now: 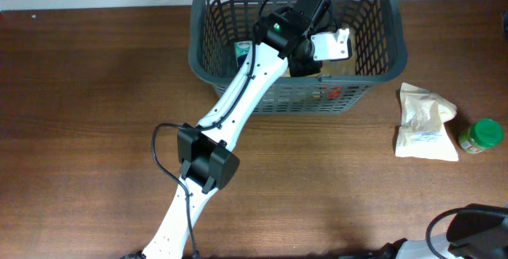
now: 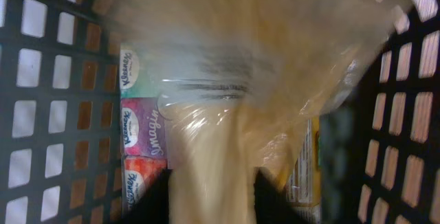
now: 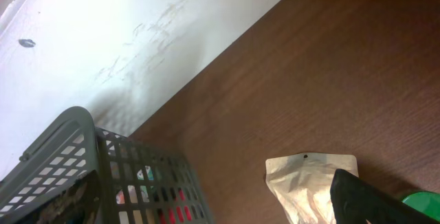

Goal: Pack container

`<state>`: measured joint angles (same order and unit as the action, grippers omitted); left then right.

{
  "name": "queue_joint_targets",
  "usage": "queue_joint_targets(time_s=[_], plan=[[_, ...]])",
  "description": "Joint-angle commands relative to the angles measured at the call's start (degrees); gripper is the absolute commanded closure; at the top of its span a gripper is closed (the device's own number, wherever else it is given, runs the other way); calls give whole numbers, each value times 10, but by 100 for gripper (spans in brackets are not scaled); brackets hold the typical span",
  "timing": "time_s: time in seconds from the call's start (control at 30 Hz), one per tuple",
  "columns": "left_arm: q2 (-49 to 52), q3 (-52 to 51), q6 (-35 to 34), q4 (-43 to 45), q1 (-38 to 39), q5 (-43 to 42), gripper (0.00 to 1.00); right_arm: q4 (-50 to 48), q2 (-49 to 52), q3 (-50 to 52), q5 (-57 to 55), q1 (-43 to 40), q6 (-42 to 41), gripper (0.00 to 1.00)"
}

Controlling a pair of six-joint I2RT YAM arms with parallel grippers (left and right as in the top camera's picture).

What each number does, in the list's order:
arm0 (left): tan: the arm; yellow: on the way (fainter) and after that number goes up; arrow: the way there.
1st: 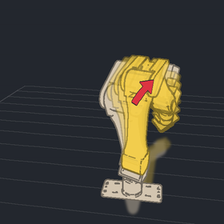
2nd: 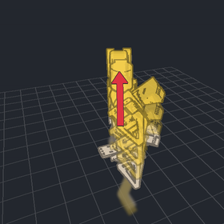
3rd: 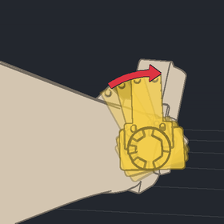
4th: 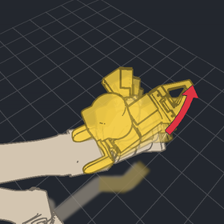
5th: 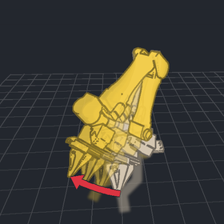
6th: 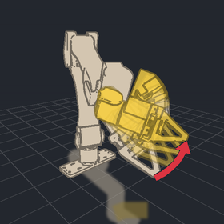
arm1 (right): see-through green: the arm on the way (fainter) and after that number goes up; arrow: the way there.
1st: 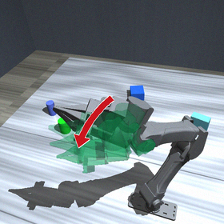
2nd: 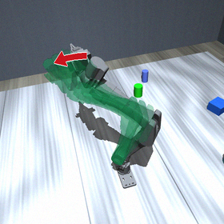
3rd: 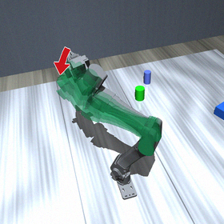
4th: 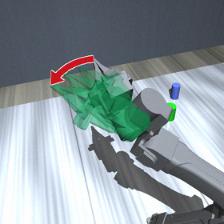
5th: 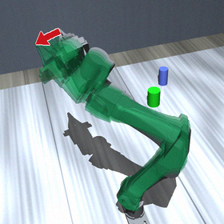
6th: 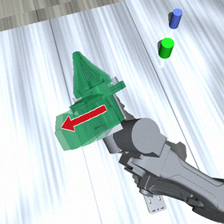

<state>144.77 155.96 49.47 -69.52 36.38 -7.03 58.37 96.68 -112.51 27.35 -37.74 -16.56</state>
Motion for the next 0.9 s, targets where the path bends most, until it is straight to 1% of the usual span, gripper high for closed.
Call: queue_joint_targets(time_s=[0.0,0.03,0.07,0.1,0.17,0.2,0.27,0.3,0.4,0.47,0.5,0.6,0.7,0.73,0.77,0.87], plan=[[-18,15,-69,-1,5,5,1,0,-3,-7,5,-2,-3,1],[-21,19,-95,-2,5,16,1,0,-3,-7,5,-2,-3,1],[-28,33,-145,-6,5,41,1,0,-3,-7,5,-2,-3,1],[-36,46,-171,-10,3,50,1,0,-3,-7,5,-2,-3,1],[-54,66,-205,-13,-1,54,1,0,-3,-7,5,-2,-3,1],[-84,99,-252,-21,-12,54,1,0,-3,-7,5,-2,-3,1],[-117,129,-289,-28,-26,54,1,-1,-3,-7,5,-2,-3,1],[-157,153,-321,-34,-46,54,1,0,-3,-7,5,-2,-3,1],[-229,162,-376,-50,-101,54,1,-1,-3,-7,5,-2,-3,1],[-265,162,-426,-90,-156,65,1,0,-3,-7,5,-2,-3,1],[-280,162,-450,-130,-197,73,1,0,-3,-7,5,-2,-3,1],[-284,162,-473,-197,-262,73,1,0,-3,-7,5,-2,-3,1],[-277,141,-478,-272,-328,78,1,0,-3,-7,5,-2,-3,1],[-275,125,-478,-272,-342,79,1,-1,-3,-7,5,-2,-3,1],[-275,85,-478,-271,-365,84,1,0,-3,-7,5,-2,-3,1],[-273,-5,-478,-270,-395,86,1,-1,-3,-7,5,-2,-3,1]])
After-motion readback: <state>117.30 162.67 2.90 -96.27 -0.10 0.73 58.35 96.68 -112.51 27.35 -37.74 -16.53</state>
